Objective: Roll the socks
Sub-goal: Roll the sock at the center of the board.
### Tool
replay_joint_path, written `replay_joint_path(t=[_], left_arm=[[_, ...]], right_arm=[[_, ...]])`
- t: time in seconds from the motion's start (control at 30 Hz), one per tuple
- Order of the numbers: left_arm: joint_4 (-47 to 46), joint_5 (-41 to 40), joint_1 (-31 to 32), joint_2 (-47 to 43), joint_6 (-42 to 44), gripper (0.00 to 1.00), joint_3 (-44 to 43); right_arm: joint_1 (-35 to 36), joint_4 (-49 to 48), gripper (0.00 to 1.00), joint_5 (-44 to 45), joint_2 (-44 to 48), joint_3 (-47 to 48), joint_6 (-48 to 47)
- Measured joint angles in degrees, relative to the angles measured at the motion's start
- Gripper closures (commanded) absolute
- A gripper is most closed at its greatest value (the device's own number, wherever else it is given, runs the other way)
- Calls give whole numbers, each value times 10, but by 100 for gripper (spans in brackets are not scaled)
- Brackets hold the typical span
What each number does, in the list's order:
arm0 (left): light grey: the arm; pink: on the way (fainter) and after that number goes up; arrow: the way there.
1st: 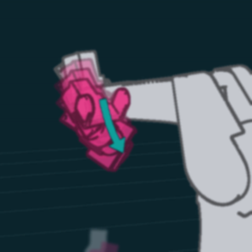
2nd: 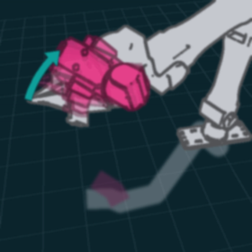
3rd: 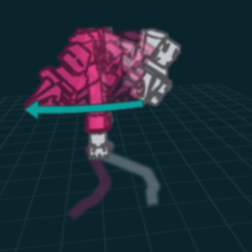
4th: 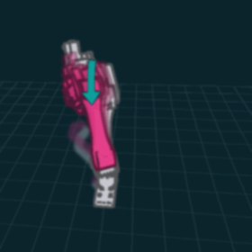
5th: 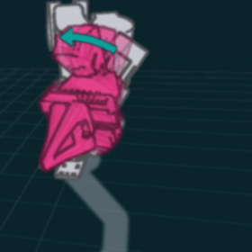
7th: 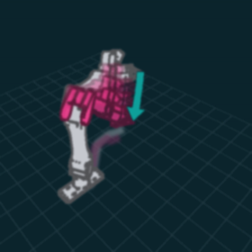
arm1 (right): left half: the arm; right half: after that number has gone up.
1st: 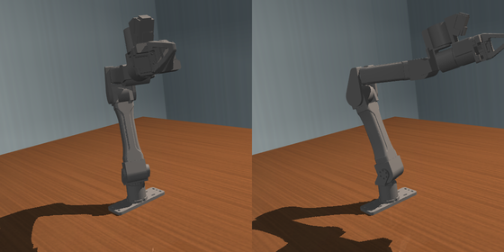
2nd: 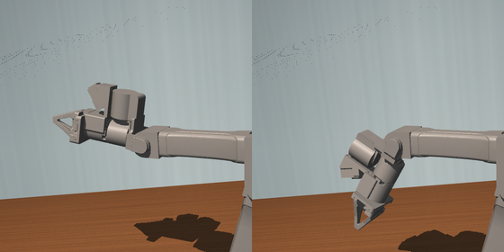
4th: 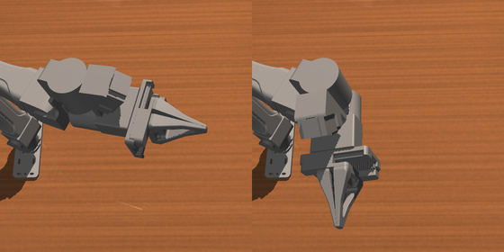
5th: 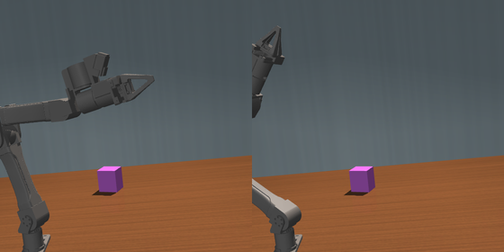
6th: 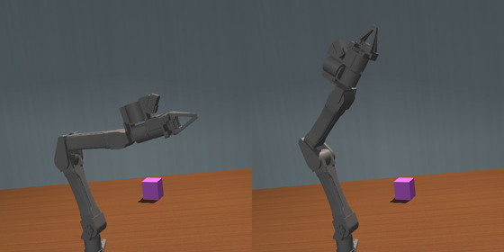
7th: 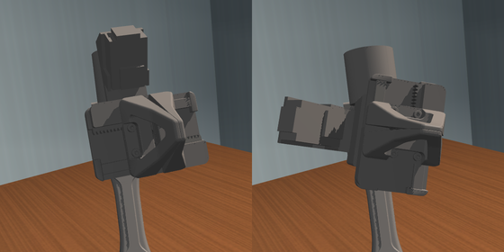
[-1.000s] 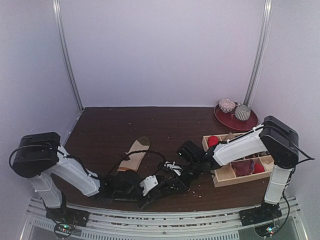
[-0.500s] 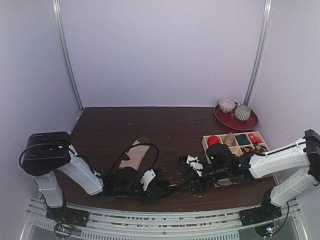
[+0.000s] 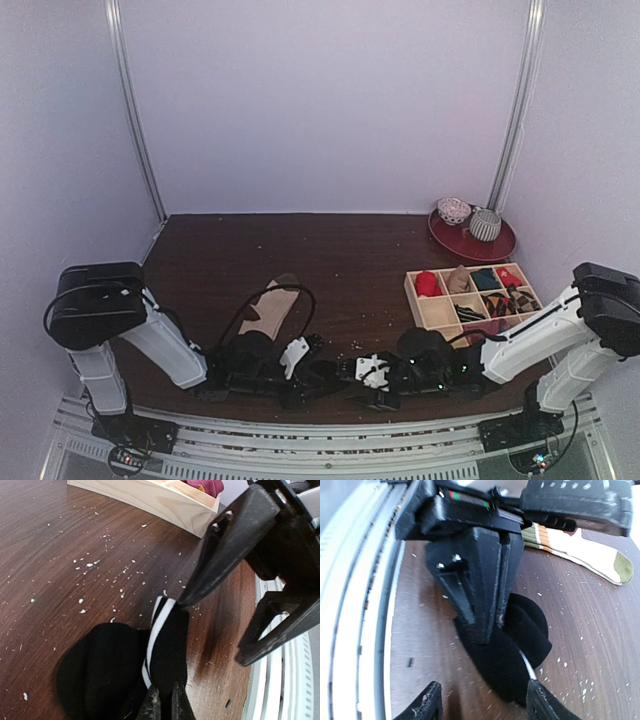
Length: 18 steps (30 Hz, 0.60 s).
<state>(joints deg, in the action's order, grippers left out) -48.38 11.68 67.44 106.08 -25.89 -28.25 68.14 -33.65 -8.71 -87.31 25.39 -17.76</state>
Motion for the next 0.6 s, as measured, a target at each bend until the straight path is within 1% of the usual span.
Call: replay_joint_path(t=[0.13,0.33,0.57,0.6], left_arm=[[-2,3,-1,1,0,100,0],[-11,8,-2,5,0,100,2],[-14,10,-3,6,1,100,2],[-15,10,-3,6,2,100,2]], right_arm=[[0,-15,43,22,-38,23,-25],[0,-29,50,36,-71,42,-43],[2,-25,67,26,-108,57,-43],[2,-22,71,24,-113,61,-43]])
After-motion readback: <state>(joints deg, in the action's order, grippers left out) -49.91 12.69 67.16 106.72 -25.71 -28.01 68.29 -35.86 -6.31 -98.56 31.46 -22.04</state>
